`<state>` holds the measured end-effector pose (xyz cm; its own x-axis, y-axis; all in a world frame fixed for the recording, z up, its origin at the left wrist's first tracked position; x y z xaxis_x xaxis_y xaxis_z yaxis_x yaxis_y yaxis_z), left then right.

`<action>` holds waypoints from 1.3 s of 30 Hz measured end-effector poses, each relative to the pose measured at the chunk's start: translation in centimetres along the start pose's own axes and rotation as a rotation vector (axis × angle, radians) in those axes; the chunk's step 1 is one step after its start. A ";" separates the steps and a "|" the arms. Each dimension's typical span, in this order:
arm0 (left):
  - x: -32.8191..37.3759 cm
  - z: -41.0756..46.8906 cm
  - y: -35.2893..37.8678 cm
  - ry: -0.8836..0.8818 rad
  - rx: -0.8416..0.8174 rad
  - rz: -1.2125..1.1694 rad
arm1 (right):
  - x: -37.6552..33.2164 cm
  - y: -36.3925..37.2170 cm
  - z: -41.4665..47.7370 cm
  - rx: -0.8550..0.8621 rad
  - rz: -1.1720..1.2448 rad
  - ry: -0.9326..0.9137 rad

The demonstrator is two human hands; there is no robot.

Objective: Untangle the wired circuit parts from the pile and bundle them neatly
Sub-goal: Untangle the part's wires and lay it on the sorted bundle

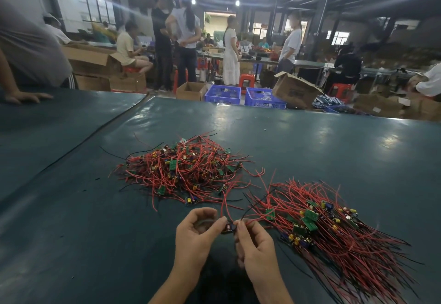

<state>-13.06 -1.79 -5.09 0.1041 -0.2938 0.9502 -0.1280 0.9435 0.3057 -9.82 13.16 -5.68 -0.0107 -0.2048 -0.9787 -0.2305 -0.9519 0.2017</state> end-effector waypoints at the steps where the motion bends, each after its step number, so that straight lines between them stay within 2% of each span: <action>1: -0.8 0.1 -0.1 -0.086 0.008 -0.078 | 0.0 0.1 0.0 -0.006 0.014 0.009; 4: -1.6 0.2 0.1 -0.243 -0.018 -0.258 | -0.4 -0.5 0.0 0.022 0.064 0.013; 7: -1.3 0.3 0.2 -0.288 -0.044 -0.365 | -0.6 -1.3 0.1 0.065 0.069 -0.002; 11: -1.5 -0.3 1.3 -0.340 -0.125 -0.358 | -0.6 -1.0 0.0 0.046 0.036 -0.004; 13: -1.9 -1.1 2.4 -0.374 -0.220 -0.255 | -0.5 -0.8 -0.1 0.031 -0.003 -0.005; 16: -2.0 -1.6 3.0 -0.310 -0.307 -0.029 | -0.5 -0.9 -0.3 0.027 -0.035 -0.006; 21: -1.4 -1.4 2.8 -0.187 -0.324 0.117 | -0.5 -1.4 -0.2 0.085 -0.082 0.002; 25: -1.0 -1.1 2.4 -0.133 -0.285 0.116 | -0.3 -1.8 -0.1 0.128 -0.080 0.020; 29: -1.3 -0.8 2.6 -0.139 -0.311 0.050 | -1.0 -1.2 -0.3 0.092 -0.109 -0.030; 35: -2.6 -1.1 3.3 -0.217 -0.369 0.136 | -1.7 -1.6 -0.1 0.127 -0.129 -0.110; 37: -2.4 -1.5 4.0 -0.178 -0.434 0.203 | -1.5 -1.5 -0.1 0.126 -0.093 -0.094; 39: -1.7 -1.5 3.9 -0.123 -0.414 0.223 | -1.0 -1.9 0.1 0.165 -0.064 -0.060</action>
<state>-12.29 2.62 -5.54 -0.0016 -0.0702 0.9975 0.2722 0.9598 0.0680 -9.50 15.15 -5.12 -0.0480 -0.1261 -0.9909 -0.3893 -0.9112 0.1348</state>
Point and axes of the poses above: each hand's wrist, its own z-axis towards the middle knuckle, its own y-axis out of the palm, x = y × z, the point moved 10 cm from there along z, towards the middle knuckle, and after that the axes turned 2 degrees about x, right-handed, at the moved point
